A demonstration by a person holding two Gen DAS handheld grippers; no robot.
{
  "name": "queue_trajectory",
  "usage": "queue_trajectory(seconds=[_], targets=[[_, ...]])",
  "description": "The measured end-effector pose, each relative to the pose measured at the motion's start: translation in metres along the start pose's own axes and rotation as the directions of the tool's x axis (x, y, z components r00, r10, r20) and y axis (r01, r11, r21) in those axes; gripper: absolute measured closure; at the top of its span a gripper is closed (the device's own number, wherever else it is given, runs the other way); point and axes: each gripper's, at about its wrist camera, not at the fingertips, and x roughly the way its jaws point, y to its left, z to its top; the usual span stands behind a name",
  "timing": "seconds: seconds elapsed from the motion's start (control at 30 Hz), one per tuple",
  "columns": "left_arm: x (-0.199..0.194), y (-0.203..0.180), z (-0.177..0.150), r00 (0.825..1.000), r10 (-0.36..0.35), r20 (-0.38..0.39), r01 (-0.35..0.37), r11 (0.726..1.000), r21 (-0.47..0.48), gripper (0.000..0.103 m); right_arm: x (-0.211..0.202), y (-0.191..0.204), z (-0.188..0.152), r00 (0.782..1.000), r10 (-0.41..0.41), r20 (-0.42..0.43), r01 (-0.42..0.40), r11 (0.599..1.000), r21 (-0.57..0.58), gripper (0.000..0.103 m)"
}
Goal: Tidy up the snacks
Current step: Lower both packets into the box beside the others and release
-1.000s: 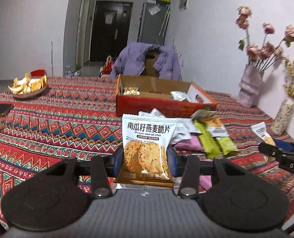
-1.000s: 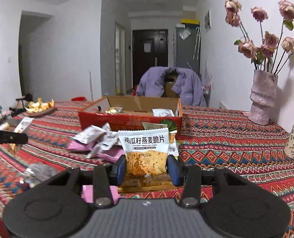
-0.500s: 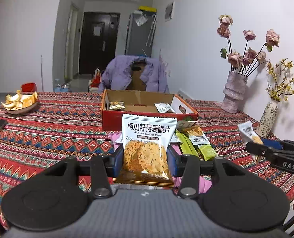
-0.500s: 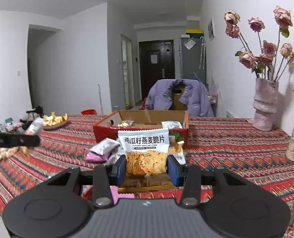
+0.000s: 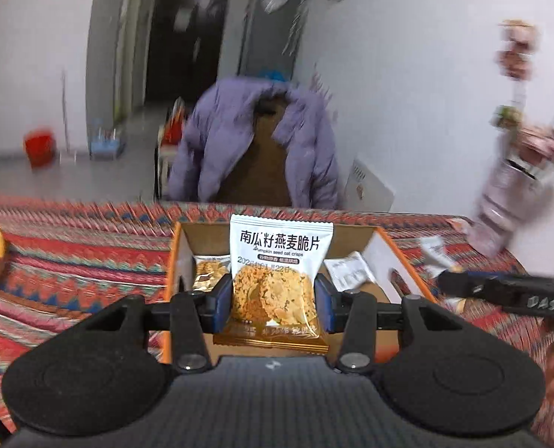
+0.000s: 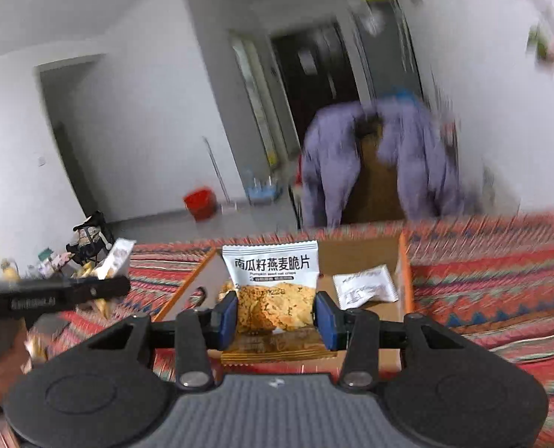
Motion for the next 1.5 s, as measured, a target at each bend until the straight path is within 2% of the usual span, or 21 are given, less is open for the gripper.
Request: queue_trajectory(seconds=[0.07,0.13,0.17,0.23,0.3,0.33,0.37,0.43,0.5,0.53,0.57,0.6,0.67,0.73,0.93,1.13,1.37,1.5], targets=[[0.045,0.009,0.015,0.999,-0.012,-0.043,0.012,1.0,-0.011,0.057,0.051,-0.007,0.016,0.997,-0.028,-0.075,0.028,1.0,-0.001,0.06],[0.085,0.015,0.025,0.997,0.032,-0.068,-0.034,0.999,-0.027,0.057,0.105,-0.012,0.026,0.985,-0.068,-0.156,0.065,0.998,-0.027,0.06],[0.102,0.018,0.028,0.996,0.033,-0.086,-0.035,0.999,-0.022,0.057,0.131,-0.015,0.028,0.978,-0.095,-0.188,0.089,0.995,-0.037,0.06],[0.132,0.023,0.033,0.992,0.04,-0.122,-0.043,0.999,-0.022,0.057,0.175,-0.024,0.03,0.96,-0.142,-0.239,0.138,0.99,-0.035,0.06],[0.161,0.027,0.034,0.986,0.053,-0.161,-0.057,0.998,-0.023,0.057,0.203,-0.031,0.031,0.953,-0.156,-0.261,0.162,0.987,0.0,0.058],[0.17,0.029,0.032,0.983,0.057,-0.177,-0.062,0.998,-0.025,0.057,0.209,-0.033,0.029,0.953,-0.158,-0.259,0.169,0.985,0.02,0.054],[0.181,0.031,0.031,0.98,0.051,-0.193,-0.058,0.998,-0.031,0.057,0.212,-0.034,0.03,0.955,-0.16,-0.249,0.174,0.984,0.034,0.043],[0.2,0.032,0.028,0.973,0.023,-0.231,-0.032,0.999,-0.039,0.056,0.206,-0.038,0.034,0.965,-0.173,-0.195,0.186,0.981,0.054,0.028],[0.21,0.032,0.024,0.967,0.013,-0.256,-0.026,0.999,-0.046,0.054,0.197,-0.041,0.036,0.969,-0.191,-0.156,0.199,0.979,0.04,0.027],[0.214,0.032,0.022,0.965,0.015,-0.263,-0.03,0.998,-0.053,0.048,0.192,-0.042,0.037,0.969,-0.202,-0.14,0.207,0.978,0.022,0.027],[0.216,0.032,0.021,0.964,0.011,-0.267,-0.03,0.997,-0.067,0.034,0.187,-0.041,0.038,0.967,-0.215,-0.134,0.216,0.976,-0.006,0.026],[0.216,0.034,0.02,0.965,0.007,-0.261,-0.031,0.996,-0.087,0.028,0.185,-0.041,0.04,0.966,-0.226,-0.128,0.224,0.974,-0.028,0.026],[0.213,0.032,0.025,0.969,-0.009,-0.246,-0.01,0.997,-0.076,0.026,0.175,-0.041,0.04,0.962,-0.248,-0.117,0.242,0.968,-0.059,0.026],[0.198,0.027,0.029,0.972,-0.011,-0.233,0.007,1.0,-0.017,0.025,0.165,-0.044,0.043,0.962,-0.244,-0.122,0.237,0.969,-0.071,0.026],[0.132,0.02,0.049,0.986,0.016,-0.163,-0.003,0.997,0.08,0.018,0.111,-0.029,0.063,0.966,-0.242,-0.087,0.231,0.966,-0.117,0.024],[0.039,0.004,0.063,0.997,0.046,-0.069,-0.033,0.982,0.189,0.009,0.037,0.005,0.068,0.972,-0.233,-0.025,0.225,0.958,-0.176,0.016],[-0.071,-0.012,0.035,0.997,0.074,0.039,-0.081,0.961,0.264,0.008,-0.063,0.037,0.042,0.983,-0.184,0.03,0.186,0.963,-0.194,0.014],[-0.128,-0.017,0.006,0.995,0.047,0.085,-0.066,0.969,0.238,0.005,-0.114,0.051,0.016,0.981,-0.177,0.076,0.189,0.961,-0.2,0.013]])
